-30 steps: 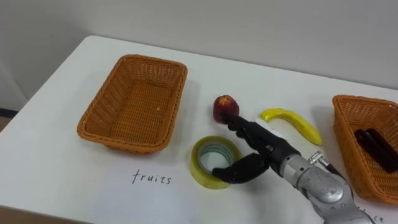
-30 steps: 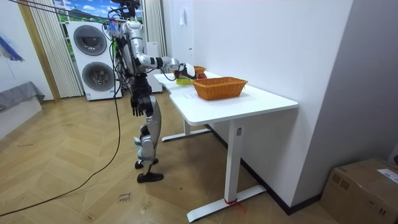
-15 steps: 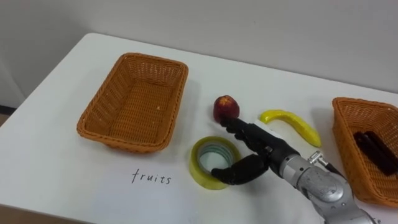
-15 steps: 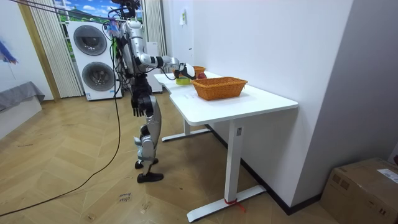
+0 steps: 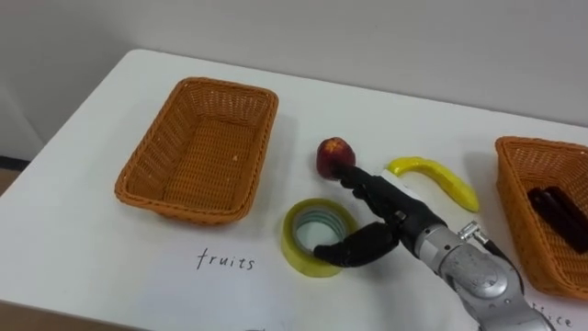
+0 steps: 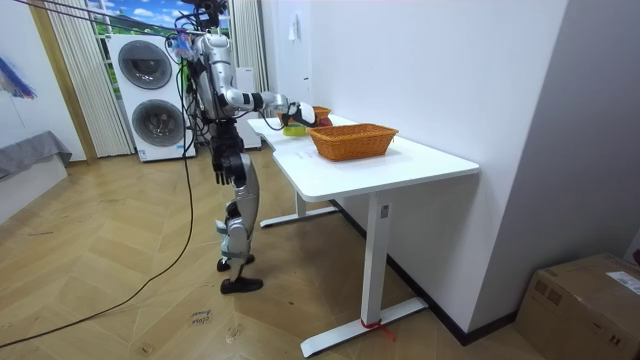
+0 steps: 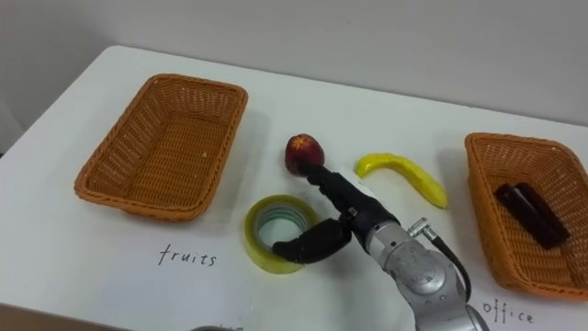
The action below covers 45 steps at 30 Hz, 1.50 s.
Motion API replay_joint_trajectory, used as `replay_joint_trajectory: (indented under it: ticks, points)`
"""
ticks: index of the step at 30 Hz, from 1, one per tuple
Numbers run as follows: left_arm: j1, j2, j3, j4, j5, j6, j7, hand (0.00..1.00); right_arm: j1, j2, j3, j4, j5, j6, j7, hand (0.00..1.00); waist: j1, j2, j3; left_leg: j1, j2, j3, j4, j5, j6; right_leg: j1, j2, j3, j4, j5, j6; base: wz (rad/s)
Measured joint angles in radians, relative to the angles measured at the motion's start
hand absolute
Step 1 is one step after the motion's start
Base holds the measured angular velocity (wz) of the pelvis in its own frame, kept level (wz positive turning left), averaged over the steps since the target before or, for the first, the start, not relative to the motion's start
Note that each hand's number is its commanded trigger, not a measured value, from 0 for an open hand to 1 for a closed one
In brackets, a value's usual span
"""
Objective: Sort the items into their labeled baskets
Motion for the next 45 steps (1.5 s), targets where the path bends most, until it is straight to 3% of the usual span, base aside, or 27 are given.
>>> replay_joint_trajectory:
  ticks: [18,24,41,45]
  points:
    - [0.002,0.000,0.001,0.003,-0.001,-0.022,-0.019,0.00,-0.001,0.014,-0.043,-0.049,0.015,-0.044,-0.073,0.00,0.000,-0.006,-0.0063,0.001,0.000,0.001,0.010,0.000,0.000,0.004,0.000,0.001,0.001,0.000,0.000,0.00]
    - [0.004,0.000,0.002,0.018,0.000,-0.042,-0.019,0.00,-0.001,0.014,-0.044,-0.049,0.047,-0.059,-0.084,0.00,0.000,-0.005,-0.0060,0.001,0.000,0.001,0.011,0.000,0.000,0.005,0.000,0.001,0.001,0.000,0.000,0.00]
    - [0.002,0.000,0.000,0.019,0.000,-0.043,-0.018,0.00,-0.001,0.014,-0.037,-0.041,0.039,-0.064,-0.113,0.00,0.000,-0.010,-0.0034,-0.004,-0.002,-0.009,0.011,0.000,0.000,0.004,0.000,-0.010,0.001,0.000,0.000,0.01]
    - [0.006,0.006,-0.013,0.019,-0.002,-0.042,-0.014,0.00,-0.003,0.014,-0.023,-0.019,-0.023,-0.066,-0.140,0.00,0.004,-0.013,-0.0023,-0.006,-0.002,-0.012,0.013,0.000,0.000,0.006,0.000,-0.020,0.002,0.000,0.000,0.06]
